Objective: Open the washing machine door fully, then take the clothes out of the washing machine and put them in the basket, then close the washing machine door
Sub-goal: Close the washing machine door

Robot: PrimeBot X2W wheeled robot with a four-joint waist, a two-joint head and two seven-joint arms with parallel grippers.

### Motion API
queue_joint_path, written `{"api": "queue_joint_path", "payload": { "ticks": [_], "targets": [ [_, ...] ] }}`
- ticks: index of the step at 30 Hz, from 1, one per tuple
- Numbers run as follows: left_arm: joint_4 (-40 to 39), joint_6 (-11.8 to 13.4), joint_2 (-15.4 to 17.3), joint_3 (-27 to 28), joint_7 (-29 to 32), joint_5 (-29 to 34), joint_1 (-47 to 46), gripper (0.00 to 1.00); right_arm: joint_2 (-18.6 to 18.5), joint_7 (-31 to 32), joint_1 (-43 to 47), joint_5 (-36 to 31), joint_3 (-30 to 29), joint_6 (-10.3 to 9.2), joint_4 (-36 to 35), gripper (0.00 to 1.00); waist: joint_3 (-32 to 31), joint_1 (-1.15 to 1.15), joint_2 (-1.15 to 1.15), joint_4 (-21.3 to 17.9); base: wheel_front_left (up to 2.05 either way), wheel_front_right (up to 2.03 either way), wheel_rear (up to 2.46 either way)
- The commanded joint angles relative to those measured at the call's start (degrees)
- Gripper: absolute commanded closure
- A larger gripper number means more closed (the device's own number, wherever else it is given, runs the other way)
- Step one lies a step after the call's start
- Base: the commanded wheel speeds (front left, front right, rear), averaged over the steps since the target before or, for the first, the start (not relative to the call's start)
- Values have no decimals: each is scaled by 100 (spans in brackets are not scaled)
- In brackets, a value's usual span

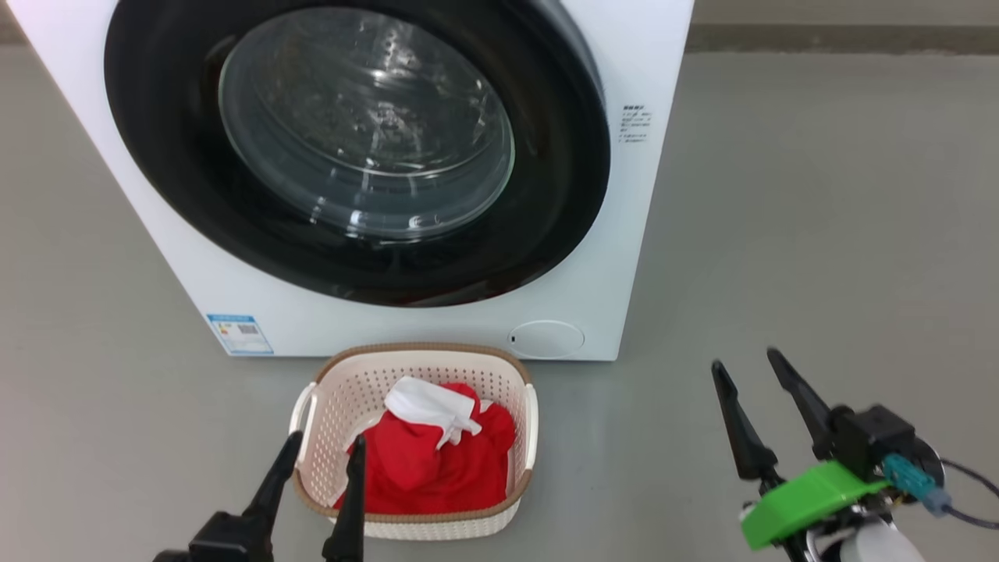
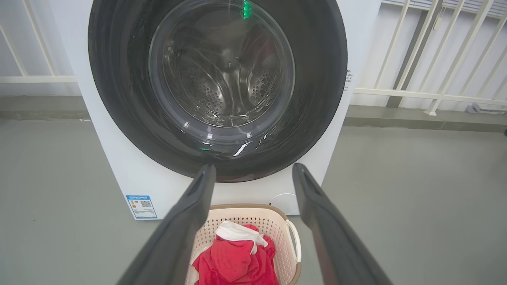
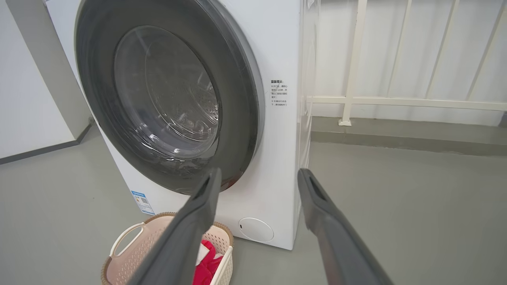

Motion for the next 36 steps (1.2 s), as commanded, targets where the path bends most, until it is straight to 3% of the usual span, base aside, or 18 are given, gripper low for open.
{"api": "queue_joint_path", "payload": {
  "ticks": [1, 15, 36],
  "targets": [
    [-179, 62, 108, 208, 1, -36, -33, 0, 13, 52, 75, -11, 27, -6, -287, 0, -119, 0, 0, -81, 0, 0, 0],
    [-348, 192, 171, 203, -12, -71, 333, 0, 13, 482, 957, 55, -201, -6, -1125, 0, -330, 0, 0, -166, 0, 0, 0],
    [-326, 241, 204, 117, -55, -96, 353, 0, 14, 648, 1147, 30, -281, -6, -1359, 0, -337, 0, 0, -176, 0, 0, 0]
  ]
}}
